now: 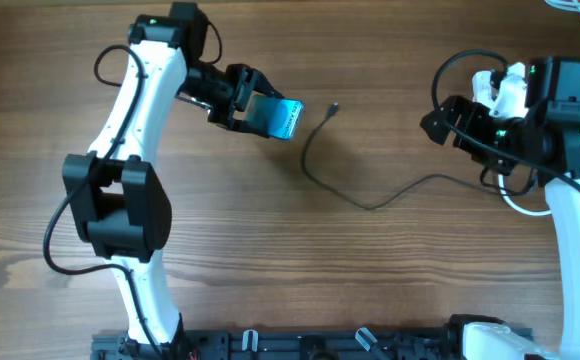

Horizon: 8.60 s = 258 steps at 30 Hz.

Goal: Plug charger to phone and switch on socket

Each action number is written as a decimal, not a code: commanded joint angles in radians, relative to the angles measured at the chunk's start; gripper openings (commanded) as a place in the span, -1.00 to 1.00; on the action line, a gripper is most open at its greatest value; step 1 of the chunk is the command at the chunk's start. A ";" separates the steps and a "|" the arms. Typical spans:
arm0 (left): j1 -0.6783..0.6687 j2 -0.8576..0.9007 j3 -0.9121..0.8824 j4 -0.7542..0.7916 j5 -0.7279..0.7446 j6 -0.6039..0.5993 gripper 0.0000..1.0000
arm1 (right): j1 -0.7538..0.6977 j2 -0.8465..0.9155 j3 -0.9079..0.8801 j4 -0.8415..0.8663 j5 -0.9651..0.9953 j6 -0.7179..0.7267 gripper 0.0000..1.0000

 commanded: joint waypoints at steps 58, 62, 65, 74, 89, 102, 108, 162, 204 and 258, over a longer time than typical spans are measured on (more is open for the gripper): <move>-0.101 -0.046 0.028 0.071 -0.175 0.040 -0.67 | 0.529 0.428 0.012 0.672 -0.121 0.435 -0.91; -0.101 -0.046 0.028 0.129 -0.137 0.309 -0.14 | 0.393 0.335 0.012 0.649 -0.195 0.382 -0.91; -0.101 -0.046 0.028 0.204 0.008 0.467 0.10 | 0.320 0.200 0.012 0.608 -0.152 0.366 -0.91; -0.101 -0.046 0.028 0.229 0.062 0.520 0.99 | 0.204 -0.234 -0.389 0.779 -0.074 0.510 -0.91; -0.101 -0.046 0.028 0.346 0.312 0.588 0.96 | 0.345 -0.069 -0.838 1.734 0.237 1.128 -0.91; -0.221 -0.046 0.027 0.529 0.369 0.441 0.50 | 0.368 -0.063 -0.771 1.759 0.359 1.388 -0.91; -0.252 -0.045 0.027 0.669 0.274 0.258 0.11 | 0.373 -0.063 -0.758 1.759 0.329 1.470 -0.91; -0.216 -0.042 0.027 0.693 0.071 0.234 -0.92 | 0.451 0.021 -0.744 1.757 0.261 1.622 0.25; 0.307 -0.042 0.027 0.206 0.383 0.899 -0.92 | 0.485 0.878 0.483 0.204 0.365 0.369 0.17; 0.270 -0.042 0.027 0.172 0.330 0.900 -0.92 | 0.537 0.950 0.316 0.052 0.230 0.206 -0.88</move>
